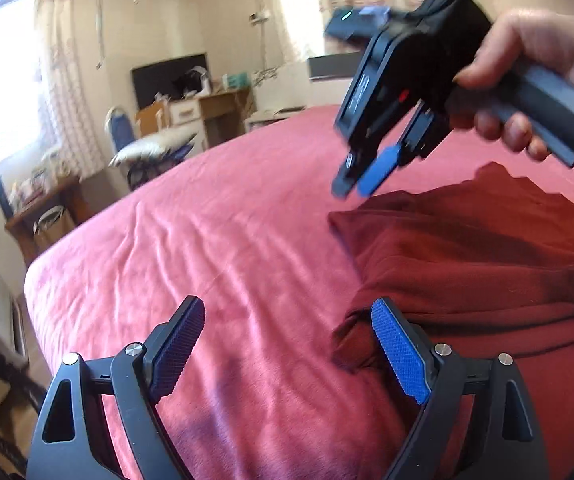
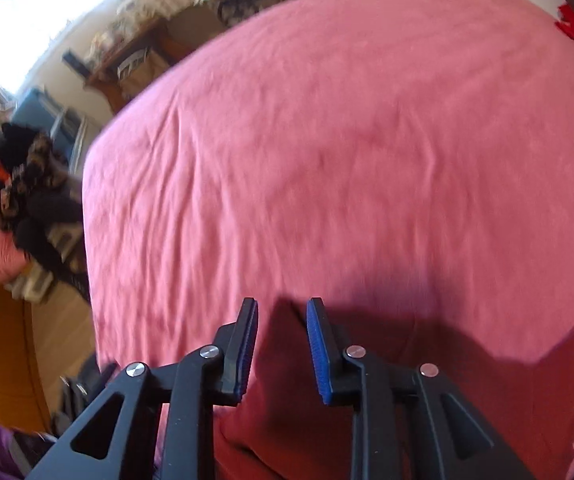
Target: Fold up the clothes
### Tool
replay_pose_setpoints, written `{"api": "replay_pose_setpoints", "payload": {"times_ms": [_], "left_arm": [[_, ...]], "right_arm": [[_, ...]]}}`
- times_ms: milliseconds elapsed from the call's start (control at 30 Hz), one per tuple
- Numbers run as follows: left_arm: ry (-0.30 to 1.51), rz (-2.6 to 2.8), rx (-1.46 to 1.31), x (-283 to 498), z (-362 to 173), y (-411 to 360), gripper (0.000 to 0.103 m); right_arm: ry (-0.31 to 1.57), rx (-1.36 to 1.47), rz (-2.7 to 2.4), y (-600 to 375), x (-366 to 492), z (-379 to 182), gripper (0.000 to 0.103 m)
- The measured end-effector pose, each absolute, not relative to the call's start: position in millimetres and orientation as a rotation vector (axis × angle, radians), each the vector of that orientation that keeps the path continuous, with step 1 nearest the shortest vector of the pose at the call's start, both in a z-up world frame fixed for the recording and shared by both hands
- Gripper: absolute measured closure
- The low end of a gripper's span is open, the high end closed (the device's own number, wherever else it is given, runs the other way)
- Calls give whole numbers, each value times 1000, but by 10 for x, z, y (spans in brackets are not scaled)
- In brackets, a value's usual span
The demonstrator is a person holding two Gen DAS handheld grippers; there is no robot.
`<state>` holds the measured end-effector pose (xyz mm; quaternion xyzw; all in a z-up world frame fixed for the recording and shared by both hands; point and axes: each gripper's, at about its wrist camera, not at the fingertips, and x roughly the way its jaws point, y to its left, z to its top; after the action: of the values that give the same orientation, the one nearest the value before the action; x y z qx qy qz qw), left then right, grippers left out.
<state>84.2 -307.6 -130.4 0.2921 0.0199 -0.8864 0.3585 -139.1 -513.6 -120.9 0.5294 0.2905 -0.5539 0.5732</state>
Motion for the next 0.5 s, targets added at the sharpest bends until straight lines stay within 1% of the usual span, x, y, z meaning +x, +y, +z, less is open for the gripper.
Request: {"api": "replay_pose_setpoints", "payload": {"times_ms": [100,133,167,233,267,300,367,433,467,500], "left_arm": [[21,-2255,901,736,-1467,-3059,15],[6,-2228,945,706,-1524,-3055,15],[0,-2220,949,709,-1536,-3040,15],[-26,-2212,937,713,-1528,-2998,15],[-47,-2208,939,704,-1534,-2975,15],[-60,-2205,942,697,-1545,-2946,15],[-71,-2206,943,696,-1555,-2916,15],[-29,-2217,931,733,-1524,-2972,15],[16,-2220,908,777,-1484,-3026,15],[55,-2218,886,824,-1445,-3058,15]], "right_arm": [[828,1266,-1260,-5184,-1187,-1443,79],[852,1267,-1282,-5203,-1166,-1484,91],[853,1267,-1313,-5227,-1158,-1502,94],[771,1277,-1408,-5269,-1235,-1462,99],[733,1264,-1464,-5279,-1287,-1426,99],[714,1220,-1538,-5286,-1328,-1377,103],[672,1128,-1627,-5290,-1395,-1291,103],[540,1170,-1559,-5260,-1478,-1254,100],[505,1177,-1548,-5213,-1479,-1206,96],[469,1159,-1522,-5121,-1447,-1126,83]]}}
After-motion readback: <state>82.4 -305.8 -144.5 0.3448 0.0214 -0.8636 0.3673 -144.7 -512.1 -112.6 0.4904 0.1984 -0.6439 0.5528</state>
